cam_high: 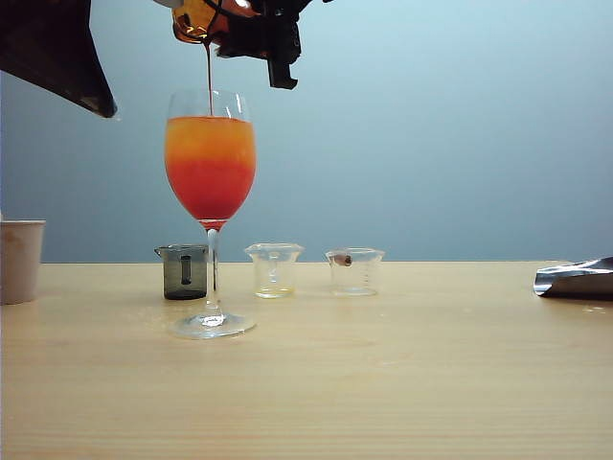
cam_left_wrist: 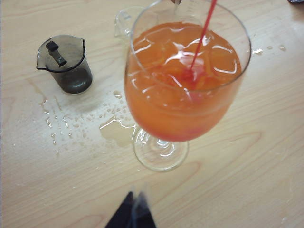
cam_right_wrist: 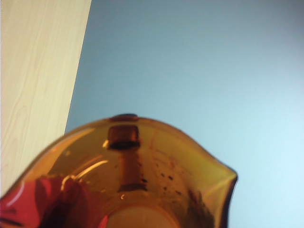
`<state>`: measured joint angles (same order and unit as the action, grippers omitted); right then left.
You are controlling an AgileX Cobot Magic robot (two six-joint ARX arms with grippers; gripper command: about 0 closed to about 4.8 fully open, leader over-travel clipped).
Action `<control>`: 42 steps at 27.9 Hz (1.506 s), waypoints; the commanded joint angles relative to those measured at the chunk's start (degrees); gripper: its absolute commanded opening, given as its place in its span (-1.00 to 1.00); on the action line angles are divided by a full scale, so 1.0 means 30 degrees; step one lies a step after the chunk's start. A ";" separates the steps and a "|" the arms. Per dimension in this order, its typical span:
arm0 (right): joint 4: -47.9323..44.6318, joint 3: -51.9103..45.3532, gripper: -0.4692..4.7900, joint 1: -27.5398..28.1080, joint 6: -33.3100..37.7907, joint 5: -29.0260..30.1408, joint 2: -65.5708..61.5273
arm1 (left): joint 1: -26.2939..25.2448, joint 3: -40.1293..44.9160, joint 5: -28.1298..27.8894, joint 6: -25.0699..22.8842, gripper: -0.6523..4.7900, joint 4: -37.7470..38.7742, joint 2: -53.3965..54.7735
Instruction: Pick up the fourth measuring cup from the left, pour the grenadine inside into the goblet, and finally put the measuring cup back in its original place.
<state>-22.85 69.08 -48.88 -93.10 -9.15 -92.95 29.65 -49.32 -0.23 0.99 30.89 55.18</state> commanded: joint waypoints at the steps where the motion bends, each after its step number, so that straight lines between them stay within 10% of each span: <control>1: -0.0474 0.0168 -0.19 -0.0007 -0.0197 0.0087 0.0109 | 0.0036 -0.0029 0.0007 0.0022 -0.78 -0.0029 -0.0036; 42: -0.0940 0.0641 -0.19 0.0102 -0.3067 0.0889 0.0117 | 0.0036 -0.0036 0.0000 -0.0044 -0.78 0.0444 -0.0036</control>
<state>-23.20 70.50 -48.58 -101.93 -6.42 -92.97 29.65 -49.32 -0.23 0.97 32.38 55.18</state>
